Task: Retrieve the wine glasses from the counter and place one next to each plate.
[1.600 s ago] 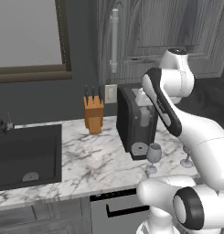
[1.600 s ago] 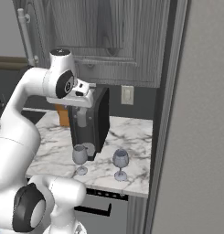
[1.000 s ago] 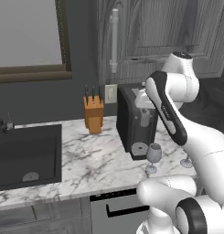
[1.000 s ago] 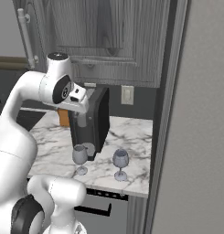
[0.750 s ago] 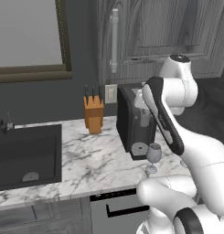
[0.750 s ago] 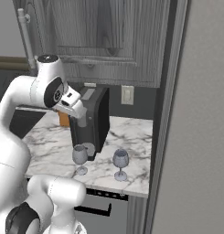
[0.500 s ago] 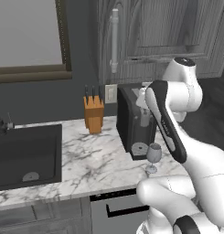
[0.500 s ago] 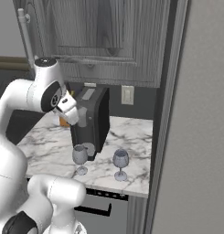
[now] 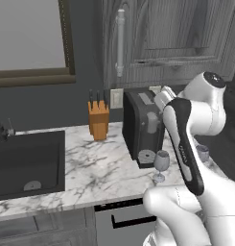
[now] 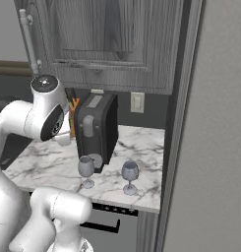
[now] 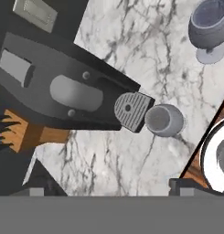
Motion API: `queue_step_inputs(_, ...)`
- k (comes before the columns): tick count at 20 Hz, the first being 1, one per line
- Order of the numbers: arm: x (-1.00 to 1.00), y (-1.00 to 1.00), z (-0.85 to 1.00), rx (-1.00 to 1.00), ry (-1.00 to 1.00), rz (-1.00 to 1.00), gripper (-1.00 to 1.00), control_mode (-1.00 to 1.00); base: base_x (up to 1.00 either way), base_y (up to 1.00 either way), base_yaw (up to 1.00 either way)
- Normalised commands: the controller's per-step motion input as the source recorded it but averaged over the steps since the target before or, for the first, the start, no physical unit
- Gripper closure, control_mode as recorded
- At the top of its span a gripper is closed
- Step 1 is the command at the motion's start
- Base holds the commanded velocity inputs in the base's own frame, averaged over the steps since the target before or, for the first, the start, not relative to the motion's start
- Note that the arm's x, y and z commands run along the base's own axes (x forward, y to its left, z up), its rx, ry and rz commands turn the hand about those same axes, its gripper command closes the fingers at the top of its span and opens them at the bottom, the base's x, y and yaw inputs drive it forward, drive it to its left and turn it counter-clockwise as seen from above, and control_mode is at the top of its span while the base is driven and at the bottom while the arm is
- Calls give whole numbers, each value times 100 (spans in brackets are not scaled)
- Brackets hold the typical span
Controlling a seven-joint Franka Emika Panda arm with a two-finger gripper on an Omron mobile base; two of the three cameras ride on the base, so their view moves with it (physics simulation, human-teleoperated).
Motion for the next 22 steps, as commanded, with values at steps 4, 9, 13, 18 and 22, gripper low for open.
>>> queue_step_inputs(4,-2,20,-2,37,-24,-61,-100,-100,0,0,0)
queue_step_inputs(9,-12,13,-2,53,-31,-49,-100,-100,0,0,0)
queue_step_inputs(13,-22,0,-12,68,-22,-31,-100,-100,0,0,0)
queue_step_inputs(18,-24,-1,-17,63,-19,-9,-100,-100,0,0,0)
queue_step_inputs(22,-54,-19,-20,12,-3,-10,-100,-100,0,0,0)
